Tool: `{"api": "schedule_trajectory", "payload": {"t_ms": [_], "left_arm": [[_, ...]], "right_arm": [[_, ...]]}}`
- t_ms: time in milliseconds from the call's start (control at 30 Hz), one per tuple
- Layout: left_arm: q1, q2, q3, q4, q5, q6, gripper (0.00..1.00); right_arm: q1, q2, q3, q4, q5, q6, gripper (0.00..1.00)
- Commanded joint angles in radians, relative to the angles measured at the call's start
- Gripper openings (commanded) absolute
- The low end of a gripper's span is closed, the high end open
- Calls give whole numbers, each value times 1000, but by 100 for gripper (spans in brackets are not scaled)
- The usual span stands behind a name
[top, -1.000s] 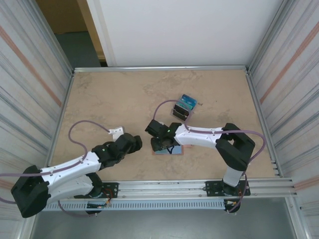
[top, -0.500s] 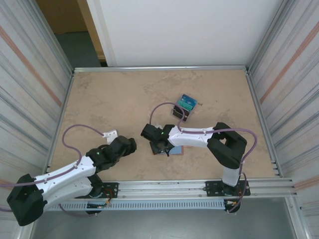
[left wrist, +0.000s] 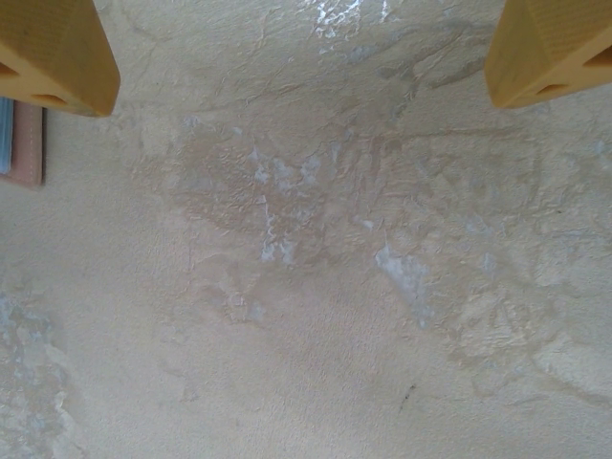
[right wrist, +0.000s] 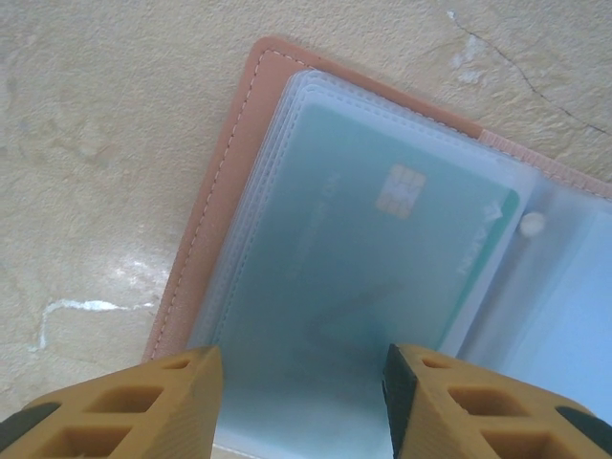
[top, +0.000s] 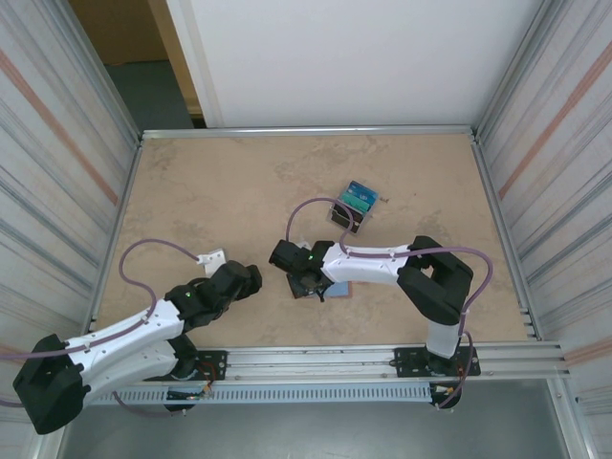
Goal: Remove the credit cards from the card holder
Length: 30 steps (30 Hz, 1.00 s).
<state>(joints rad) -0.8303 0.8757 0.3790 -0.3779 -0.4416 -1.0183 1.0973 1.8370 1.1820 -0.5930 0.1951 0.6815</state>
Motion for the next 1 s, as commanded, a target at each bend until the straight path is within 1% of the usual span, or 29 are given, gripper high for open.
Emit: {"api": "schedule_trajectory", "payload": {"t_ms": [0, 33, 67, 267, 667, 967], "left_arm": [[8, -7, -8, -19, -15, -3, 99], [8, -8, -8, -19, -14, -3, 99], [8, -8, -7, -19, -15, -3, 99], [9, -7, -3, -21, -14, -1, 99], [11, 2, 3, -20, -15, 3, 99], [10, 17, 36, -34, -14, 41, 99]], "right_arm": [[11, -31, 11, -27, 25, 29, 49], [11, -31, 11, -25, 23, 31, 49], [11, -30, 10, -25, 23, 34, 58], [10, -10, 2, -8, 4, 30, 59], [7, 22, -21, 0, -1, 27, 53], [-37, -17, -100, 98, -96, 17, 43]]}}
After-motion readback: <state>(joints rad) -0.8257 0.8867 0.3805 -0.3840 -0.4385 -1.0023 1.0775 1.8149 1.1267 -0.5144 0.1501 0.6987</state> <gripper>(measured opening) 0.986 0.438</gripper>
